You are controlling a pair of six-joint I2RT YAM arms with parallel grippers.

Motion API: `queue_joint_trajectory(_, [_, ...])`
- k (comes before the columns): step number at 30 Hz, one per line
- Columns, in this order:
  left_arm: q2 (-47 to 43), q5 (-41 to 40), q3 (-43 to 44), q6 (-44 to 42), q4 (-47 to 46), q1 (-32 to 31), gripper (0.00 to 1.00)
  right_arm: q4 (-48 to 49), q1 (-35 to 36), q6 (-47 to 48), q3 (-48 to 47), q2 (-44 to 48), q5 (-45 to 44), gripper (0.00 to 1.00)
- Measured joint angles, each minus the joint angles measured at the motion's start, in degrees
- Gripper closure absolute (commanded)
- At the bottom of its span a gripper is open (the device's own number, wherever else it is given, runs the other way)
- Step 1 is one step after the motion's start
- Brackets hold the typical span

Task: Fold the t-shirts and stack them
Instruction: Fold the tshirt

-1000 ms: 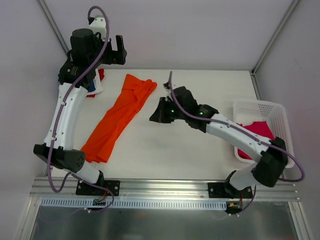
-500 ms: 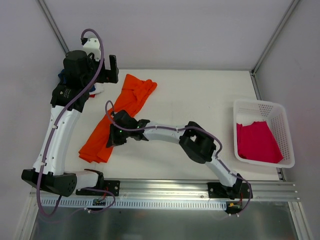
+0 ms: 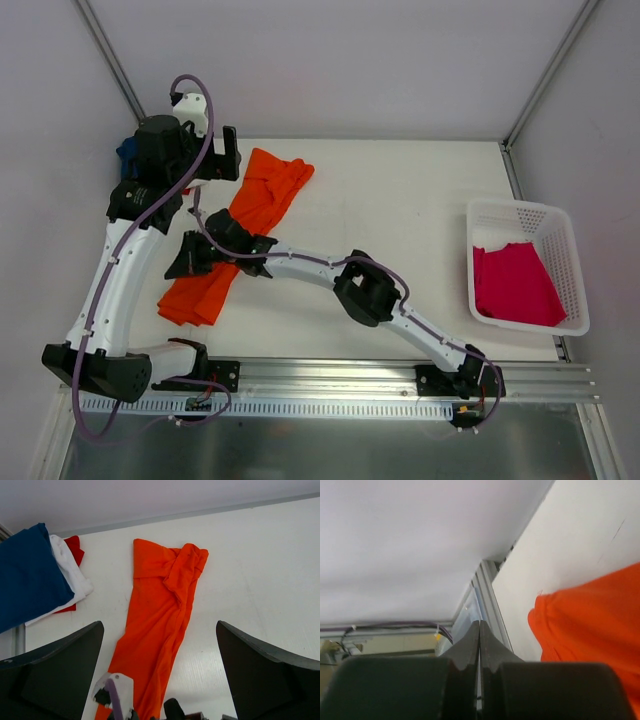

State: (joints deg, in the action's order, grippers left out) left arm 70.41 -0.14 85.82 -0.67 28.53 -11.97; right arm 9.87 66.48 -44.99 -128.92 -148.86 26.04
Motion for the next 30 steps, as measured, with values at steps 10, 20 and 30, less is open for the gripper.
queue_joint_trajectory(10, [-4.26,0.11,-1.44,-0.04,-0.66,-0.48,0.04,8.63,-6.25,-6.47,15.45,-2.08,-0.96,0.99])
queue_joint_trajectory(20, [-4.57,0.13,-2.12,-0.15,-1.20,-1.66,0.03,16.04,-7.26,-7.21,33.14,6.23,-2.23,1.00])
queue_joint_trajectory(30, [-4.87,0.15,-3.13,-0.15,-1.90,-2.67,0.03,10.43,-9.42,-0.92,54.97,23.67,-9.01,1.00])
